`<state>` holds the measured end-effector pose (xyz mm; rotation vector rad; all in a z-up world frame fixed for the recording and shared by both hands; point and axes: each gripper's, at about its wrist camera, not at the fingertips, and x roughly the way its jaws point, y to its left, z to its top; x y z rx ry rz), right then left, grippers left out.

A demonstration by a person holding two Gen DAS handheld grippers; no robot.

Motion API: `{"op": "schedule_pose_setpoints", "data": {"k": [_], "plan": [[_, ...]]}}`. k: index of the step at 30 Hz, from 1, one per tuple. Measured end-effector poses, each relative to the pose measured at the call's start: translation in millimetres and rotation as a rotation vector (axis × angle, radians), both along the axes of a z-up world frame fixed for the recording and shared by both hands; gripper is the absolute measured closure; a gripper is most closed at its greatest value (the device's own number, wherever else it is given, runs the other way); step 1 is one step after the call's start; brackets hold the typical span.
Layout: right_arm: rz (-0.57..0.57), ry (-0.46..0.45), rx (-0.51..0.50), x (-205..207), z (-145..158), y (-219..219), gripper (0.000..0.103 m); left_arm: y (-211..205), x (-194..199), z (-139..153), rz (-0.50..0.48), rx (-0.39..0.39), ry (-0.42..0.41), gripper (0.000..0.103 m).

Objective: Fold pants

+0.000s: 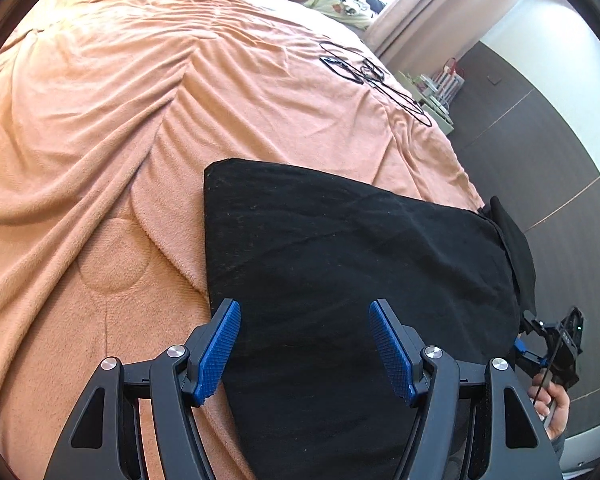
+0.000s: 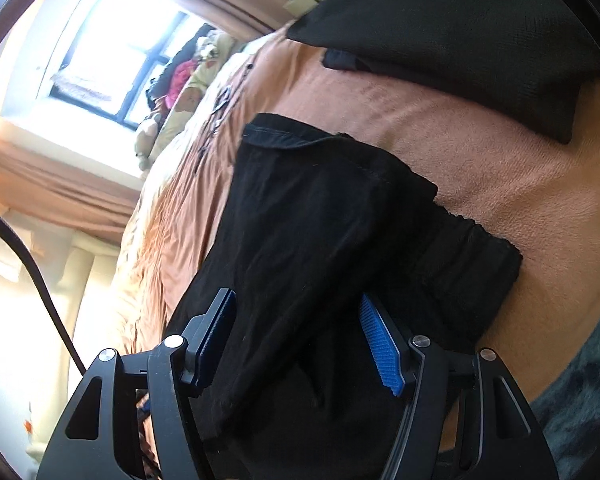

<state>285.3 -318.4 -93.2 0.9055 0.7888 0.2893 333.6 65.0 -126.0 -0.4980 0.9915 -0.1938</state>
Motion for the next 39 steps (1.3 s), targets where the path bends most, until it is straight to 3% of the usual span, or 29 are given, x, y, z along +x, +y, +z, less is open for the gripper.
{"op": "schedule_pose_setpoints", "data": {"k": [1,3,5,8,12,16,22,27,29,32,36,39], "plan": [[-0.008,0.002,0.016,3.5,-3.1,-1.7,0.049,-0.7,-0.3,0.2,-0.002,0.002,-0.001,0.034],[-0.020,0.004,0.026,9.1,-6.2,-7.3,0.084,-1.5,0.0,-0.3,-0.009,0.001,0.000,0.034],[-0.031,-0.019,0.025,6.2,-0.9,-11.8,0.096,-2.4,-0.2,-1.1,-0.013,0.001,0.002,0.034],[-0.024,-0.082,-0.018,-2.3,19.0,-10.5,0.102,-3.2,-0.2,-2.2,-0.013,0.008,0.004,0.034],[-0.034,-0.119,-0.071,-20.4,42.5,-2.2,0.102,-4.5,-0.1,-5.3,-0.008,0.003,0.012,0.034],[-0.039,-0.151,-0.072,-39.4,46.6,-0.1,0.102,-3.8,-1.4,-7.5,-0.005,0.009,0.018,0.034],[-0.057,-0.062,-0.080,-51.5,6.5,-7.9,0.102,-0.4,-0.4,-9.0,0.006,-0.006,0.021,0.034],[-0.059,0.023,0.009,-40.4,-31.8,-13.1,0.101,1.8,-0.4,-12.5,0.004,-0.017,0.031,0.034],[-0.059,0.018,0.024,-38.7,-29.2,-14.0,0.099,4.7,-1.0,-13.9,0.008,-0.027,0.032,0.034],[-0.051,0.003,-0.022,-43.1,-21.4,-14.8,0.087,10.1,-0.5,-16.9,0.022,-0.044,0.040,0.034],[-0.055,-0.027,-0.060,-57.1,-12.3,-24.7,0.057,19.5,-0.4,-20.4,0.047,-0.095,0.045,0.035],[-0.058,-0.038,-0.083,-64.6,-11.6,-25.7,0.055,22.8,-0.4,-24.8,0.051,-0.112,0.052,0.041]]}}
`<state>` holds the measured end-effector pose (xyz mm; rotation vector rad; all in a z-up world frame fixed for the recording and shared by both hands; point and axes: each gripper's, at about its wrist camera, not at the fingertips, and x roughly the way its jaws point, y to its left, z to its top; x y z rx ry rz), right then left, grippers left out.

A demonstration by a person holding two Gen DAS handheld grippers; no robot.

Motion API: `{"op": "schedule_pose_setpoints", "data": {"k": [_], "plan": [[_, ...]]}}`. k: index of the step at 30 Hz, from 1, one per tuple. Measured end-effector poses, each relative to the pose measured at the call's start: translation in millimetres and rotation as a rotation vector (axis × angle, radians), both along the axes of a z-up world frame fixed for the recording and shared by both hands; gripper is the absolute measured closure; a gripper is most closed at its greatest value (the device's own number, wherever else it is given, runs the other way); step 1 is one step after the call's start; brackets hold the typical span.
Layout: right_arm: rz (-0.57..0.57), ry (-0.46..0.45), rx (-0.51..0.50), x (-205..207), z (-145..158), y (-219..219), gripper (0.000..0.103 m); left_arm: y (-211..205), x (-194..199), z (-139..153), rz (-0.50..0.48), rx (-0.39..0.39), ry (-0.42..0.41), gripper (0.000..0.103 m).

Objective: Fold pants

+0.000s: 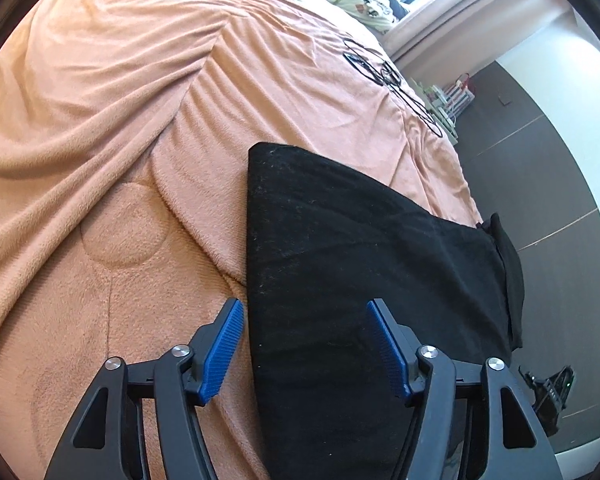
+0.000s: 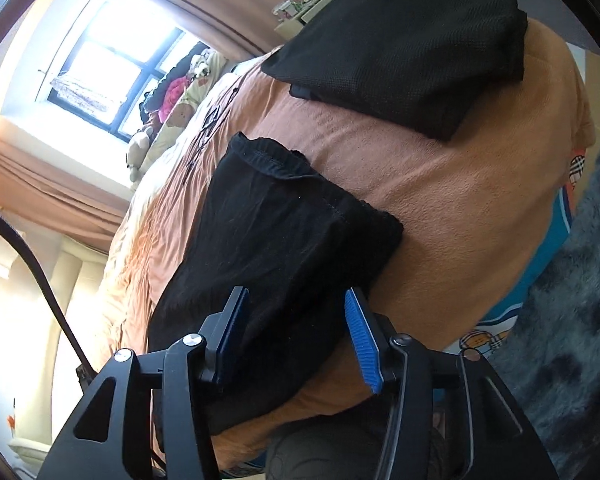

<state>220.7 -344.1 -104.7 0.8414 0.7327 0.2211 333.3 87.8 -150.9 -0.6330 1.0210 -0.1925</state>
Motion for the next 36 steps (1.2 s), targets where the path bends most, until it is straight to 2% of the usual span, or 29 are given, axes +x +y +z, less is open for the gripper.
{"op": "schedule_pose_setpoints", "data": {"k": [3,5,10,15,19,21,24,30,36], "plan": [[0.000,0.011,-0.007,-6.1,-2.0,-3.5,0.055,2.9,0.3,-8.2,0.006,-0.033,0.025,0.056],[-0.001,0.026,-0.008,-7.0,-3.7,-4.6,0.055,5.0,0.8,-12.3,0.014,-0.042,0.036,0.059],[0.015,0.067,0.007,-3.8,-13.6,-3.0,0.055,9.6,1.3,-23.9,0.027,-0.056,0.083,0.060],[0.036,0.066,0.031,6.4,-15.7,1.4,0.055,5.8,2.4,-24.2,0.007,-0.043,0.086,0.060],[0.045,0.056,0.079,16.9,-23.4,-2.6,0.055,9.3,2.6,-29.0,0.017,-0.081,0.085,0.060],[0.045,0.042,0.094,18.4,-28.8,-5.8,0.049,10.3,3.9,-31.2,0.022,-0.102,0.080,0.060],[0.046,0.030,0.138,20.3,-38.4,-11.6,0.045,10.8,4.7,-33.3,0.016,-0.131,0.055,0.060],[0.045,0.046,0.140,16.2,-44.6,-10.8,0.045,7.6,1.8,-28.4,0.013,-0.145,0.012,0.060],[0.071,0.036,0.176,9.3,-46.9,-13.9,0.038,0.9,-2.7,-27.5,-0.019,-0.118,0.064,0.060]]}}
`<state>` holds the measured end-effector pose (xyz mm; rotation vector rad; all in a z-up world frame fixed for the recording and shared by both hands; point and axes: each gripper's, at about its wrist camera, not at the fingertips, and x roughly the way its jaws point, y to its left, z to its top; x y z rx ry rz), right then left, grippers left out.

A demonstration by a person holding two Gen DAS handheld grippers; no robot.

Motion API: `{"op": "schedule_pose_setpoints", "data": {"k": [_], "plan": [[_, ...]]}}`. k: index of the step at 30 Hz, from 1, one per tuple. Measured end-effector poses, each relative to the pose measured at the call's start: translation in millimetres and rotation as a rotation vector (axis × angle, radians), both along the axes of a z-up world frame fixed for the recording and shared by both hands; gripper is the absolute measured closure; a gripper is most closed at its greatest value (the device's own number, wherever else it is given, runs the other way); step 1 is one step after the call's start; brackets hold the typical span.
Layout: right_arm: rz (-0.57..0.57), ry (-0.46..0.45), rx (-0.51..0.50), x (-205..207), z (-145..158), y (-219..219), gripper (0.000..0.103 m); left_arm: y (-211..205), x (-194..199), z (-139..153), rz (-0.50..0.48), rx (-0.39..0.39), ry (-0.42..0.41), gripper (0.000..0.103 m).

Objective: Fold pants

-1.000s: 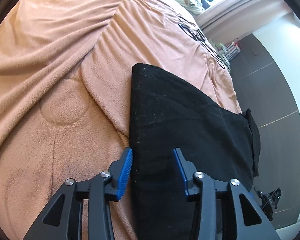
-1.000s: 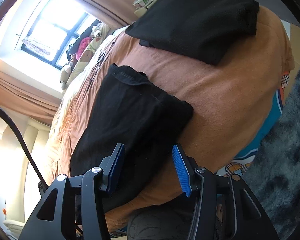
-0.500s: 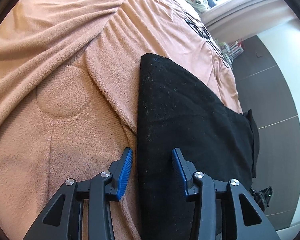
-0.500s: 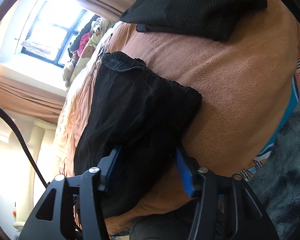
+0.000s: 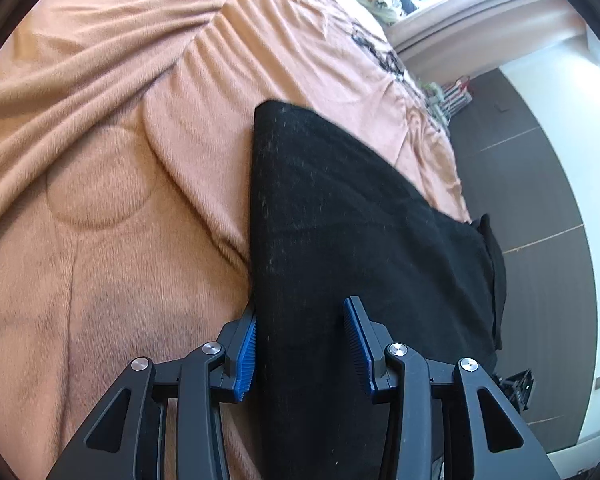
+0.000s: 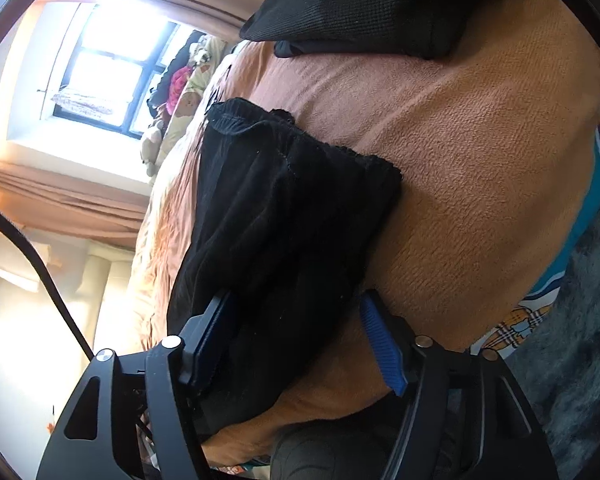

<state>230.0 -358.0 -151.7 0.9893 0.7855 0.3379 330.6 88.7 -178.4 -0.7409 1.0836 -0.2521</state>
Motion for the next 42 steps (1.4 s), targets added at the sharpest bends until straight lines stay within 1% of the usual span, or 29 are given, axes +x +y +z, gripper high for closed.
{"op": "schedule_pose_setpoints", "data": {"k": [3,4,5,6,7,9,11,12,13,14,15,18,23,27,33,42], "plan": [[-0.018,-0.011,0.031,3.0,-2.6,-3.8,0.035,-2.7,-0.4,-0.7,0.000,0.016,0.010,0.060],[-0.035,-0.020,0.048,4.6,-3.1,-5.9,0.035,-2.7,-0.3,-0.4,0.004,0.019,0.009,0.066],[-0.047,-0.026,0.060,4.9,-3.5,-6.6,0.031,-1.4,-0.6,-0.4,0.018,0.020,0.010,0.072],[-0.062,-0.033,0.078,7.1,-4.0,-8.1,0.028,-0.2,-0.9,-0.6,0.030,0.018,0.010,0.081],[-0.077,-0.040,0.099,9.0,-4.8,-9.3,0.028,0.2,-0.5,0.1,0.039,0.016,0.007,0.090],[-0.093,-0.047,0.126,11.7,-5.6,-10.1,0.026,2.4,-2.1,5.2,0.063,0.014,-0.006,0.096],[-0.104,-0.055,0.135,13.4,-5.6,-9.4,0.027,2.9,-2.6,11.7,0.076,0.017,-0.021,0.097],[-0.104,-0.056,0.130,14.4,-4.7,-7.3,0.032,2.4,-3.8,18.2,0.080,0.028,-0.041,0.098],[-0.103,-0.061,0.120,14.9,-3.0,-3.9,0.039,0.6,-3.3,22.4,0.085,0.034,-0.053,0.098],[-0.094,-0.065,0.101,15.5,-0.9,-1.0,0.058,0.9,-4.2,27.8,0.090,0.039,-0.065,0.098],[-0.086,-0.068,0.093,15.1,0.2,2.3,0.068,1.7,-4.9,32.3,0.094,0.043,-0.072,0.098],[-0.060,-0.102,0.094,14.9,6.6,9.7,0.075,5.4,-6.8,44.0,0.102,0.052,-0.095,0.098],[-0.023,-0.134,0.094,21.7,15.7,22.8,0.078,16.0,-8.0,65.9,0.113,0.067,-0.126,0.098],[0.022,-0.155,0.095,29.9,23.3,44.4,0.079,30.3,-12.1,84.6,0.131,0.089,-0.150,0.098],[0.122,-0.176,0.072,51.4,31.9,96.5,0.079,75.1,-28.2,105.4,0.198,0.128,-0.162,0.098],[0.243,-0.178,0.047,92.7,33.7,159.8,0.079,140.4,-51.6,117.7,0.284,0.180,-0.155,0.098]]}}
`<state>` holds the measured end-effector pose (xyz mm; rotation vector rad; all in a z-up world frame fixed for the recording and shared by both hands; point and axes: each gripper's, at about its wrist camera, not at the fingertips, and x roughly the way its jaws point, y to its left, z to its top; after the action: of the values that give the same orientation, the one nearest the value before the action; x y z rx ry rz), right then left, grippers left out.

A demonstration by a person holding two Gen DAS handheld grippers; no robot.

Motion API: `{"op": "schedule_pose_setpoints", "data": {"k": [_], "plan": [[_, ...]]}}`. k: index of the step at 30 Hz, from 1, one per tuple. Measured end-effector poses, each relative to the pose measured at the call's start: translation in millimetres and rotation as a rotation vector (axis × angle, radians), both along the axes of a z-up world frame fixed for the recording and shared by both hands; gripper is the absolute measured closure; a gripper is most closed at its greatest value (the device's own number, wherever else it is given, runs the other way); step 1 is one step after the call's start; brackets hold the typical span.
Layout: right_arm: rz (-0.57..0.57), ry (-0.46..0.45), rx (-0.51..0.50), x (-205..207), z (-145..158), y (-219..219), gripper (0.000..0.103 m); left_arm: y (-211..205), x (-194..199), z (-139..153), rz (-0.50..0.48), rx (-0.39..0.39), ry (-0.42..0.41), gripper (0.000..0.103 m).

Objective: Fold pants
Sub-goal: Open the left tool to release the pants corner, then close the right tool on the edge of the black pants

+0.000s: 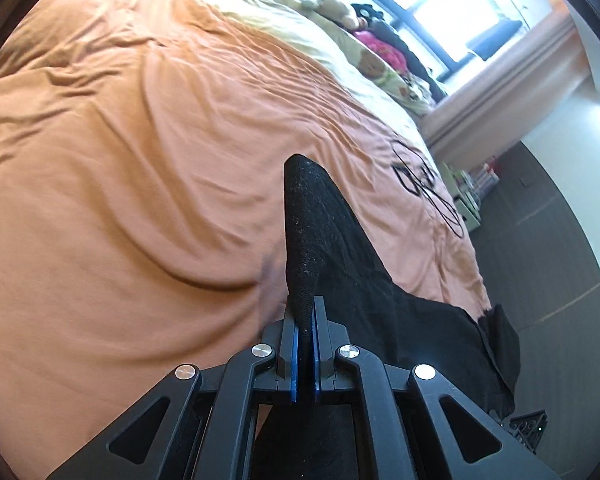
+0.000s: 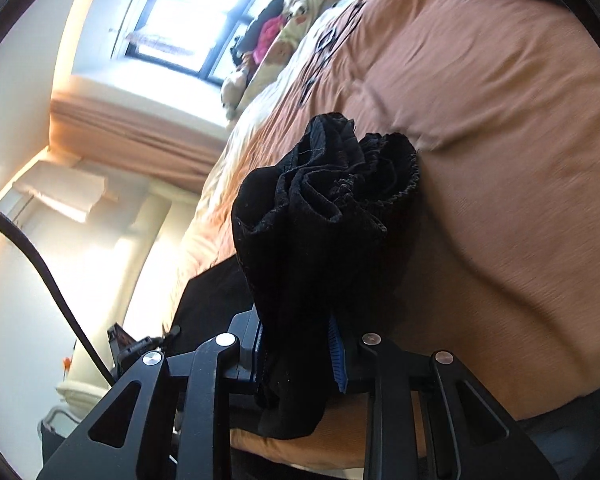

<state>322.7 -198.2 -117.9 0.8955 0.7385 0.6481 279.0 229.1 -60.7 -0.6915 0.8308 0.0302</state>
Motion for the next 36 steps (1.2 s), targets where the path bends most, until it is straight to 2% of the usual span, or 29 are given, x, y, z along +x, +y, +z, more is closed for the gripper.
{"op": "schedule_pose_setpoints", "data": {"k": [4,5,8,9,13,15,18,20,22,24,26,28,31,33,36], "plan": [[0.051,0.024,-0.058,16.1,-1.7,19.5,0.075,24.3,-6.1,-1.1,0.041,0.007,0.016,0.098],[0.061,0.028,-0.071,17.4,0.5,18.9,0.067,28.7,-6.5,-3.1,0.049,0.005,0.025,0.098],[0.078,0.024,-0.086,19.7,7.4,11.2,0.031,37.3,-3.8,-14.5,0.049,-0.018,0.072,0.097],[0.070,0.021,-0.089,19.8,9.7,5.3,0.027,39.0,-4.6,-17.5,0.051,-0.023,0.089,0.096],[0.013,0.006,-0.068,19.8,16.8,-23.4,0.027,49.0,-13.0,-20.2,0.115,0.027,0.140,0.094],[-0.034,0.002,-0.048,21.7,18.1,-36.9,0.027,53.3,-17.2,-18.5,0.111,0.017,0.127,0.094],[-0.067,0.001,-0.035,43.9,19.2,-55.3,0.027,53.3,-18.8,-15.3,0.100,0.068,0.159,0.092],[-0.092,0.025,-0.052,67.3,20.1,-63.3,0.027,49.9,-19.6,-14.1,0.091,0.083,0.170,0.088],[-0.102,0.035,-0.053,88.1,22.8,-65.6,0.027,45.8,-21.1,-14.5,0.080,0.086,0.172,0.072],[-0.089,0.051,-0.034,109.6,23.5,-66.4,0.028,41.9,-26.0,-14.5,0.071,0.109,0.171,0.065],[-0.071,0.071,-0.020,133.8,25.4,-59.5,0.034,35.8,-27.0,-16.5,0.055,0.126,0.182,0.064],[-0.046,0.075,-0.013,153.8,27.0,-52.4,0.034,27.9,-27.3,-21.1,0.032,0.128,0.202,0.064],[-0.018,0.093,-0.009,165.5,23.8,-46.4,0.040,18.7,-27.3,-25.0,0.019,0.151,0.225,0.064],[-0.001,0.118,-0.007,179.8,16.8,-46.3,0.052,14.3,-28.0,-26.8,0.021,0.150,0.233,0.064],[0.026,0.158,-0.026,191.2,8.7,-51.5,0.060,10.2,-28.9,-31.7,0.034,0.144,0.243,0.064]]}}
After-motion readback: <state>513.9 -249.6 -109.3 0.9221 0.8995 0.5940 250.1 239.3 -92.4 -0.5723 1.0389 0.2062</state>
